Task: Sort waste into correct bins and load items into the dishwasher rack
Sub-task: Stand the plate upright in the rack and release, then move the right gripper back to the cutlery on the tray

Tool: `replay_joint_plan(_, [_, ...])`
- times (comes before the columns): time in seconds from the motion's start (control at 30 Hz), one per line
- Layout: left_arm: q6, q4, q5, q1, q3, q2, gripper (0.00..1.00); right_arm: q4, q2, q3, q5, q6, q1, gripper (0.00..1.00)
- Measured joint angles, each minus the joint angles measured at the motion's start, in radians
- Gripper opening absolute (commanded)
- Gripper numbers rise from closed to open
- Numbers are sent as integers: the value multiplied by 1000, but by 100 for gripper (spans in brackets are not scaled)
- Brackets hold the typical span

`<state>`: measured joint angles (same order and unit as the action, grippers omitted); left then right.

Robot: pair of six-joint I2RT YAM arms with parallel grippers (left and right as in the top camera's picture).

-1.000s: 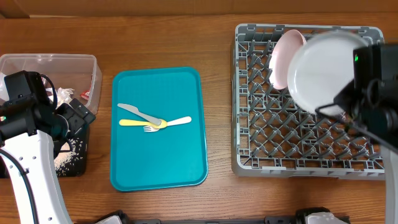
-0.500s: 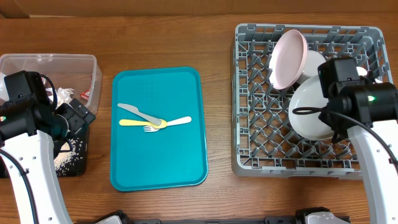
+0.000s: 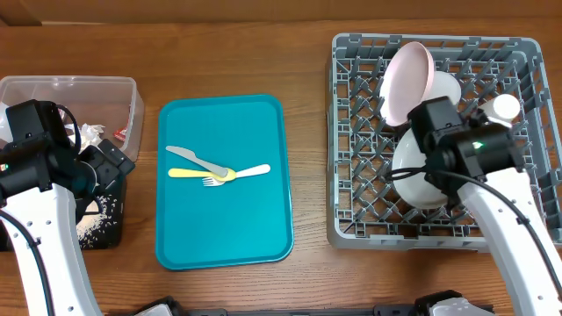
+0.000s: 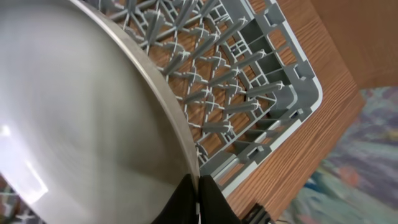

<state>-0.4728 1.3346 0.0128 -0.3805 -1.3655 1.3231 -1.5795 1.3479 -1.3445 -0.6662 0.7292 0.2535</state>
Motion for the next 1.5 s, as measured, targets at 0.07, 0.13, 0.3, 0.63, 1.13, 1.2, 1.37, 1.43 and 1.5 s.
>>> replay_joint_plan(0.07, [0,0,0,0,0,0,100,-3,12,12,-6,1,17,7])
replay_joint_plan(0.13, [0,0,0,0,0,0,100,-6,32,13,-14,5,27,7])
replay_joint_plan(0.3, [0,0,0,0,0,0,100,-10,94,13,-30,12,41,9])
replay_joint_plan(0.63, [0,0,0,0,0,0,100,-12,138,0,-29,19,82,100])
replay_joint_plan(1.13, [0,0,0,0,0,0,100,-74,138,-478,191,22,89,100])
replay_joint_plan(1.2, [0,0,0,0,0,0,100,-68,138,-555,217,23,89,100])
replay_joint_plan(1.37, [0,0,0,0,0,0,100,33,127,-661,360,23,89,100])
replay_joint_plan(1.43, [0,0,0,0,0,0,100,91,126,-665,440,23,89,100])
replay_joint_plan(1.5, [0,0,0,0,0,0,100,132,132,-665,507,23,89,100])
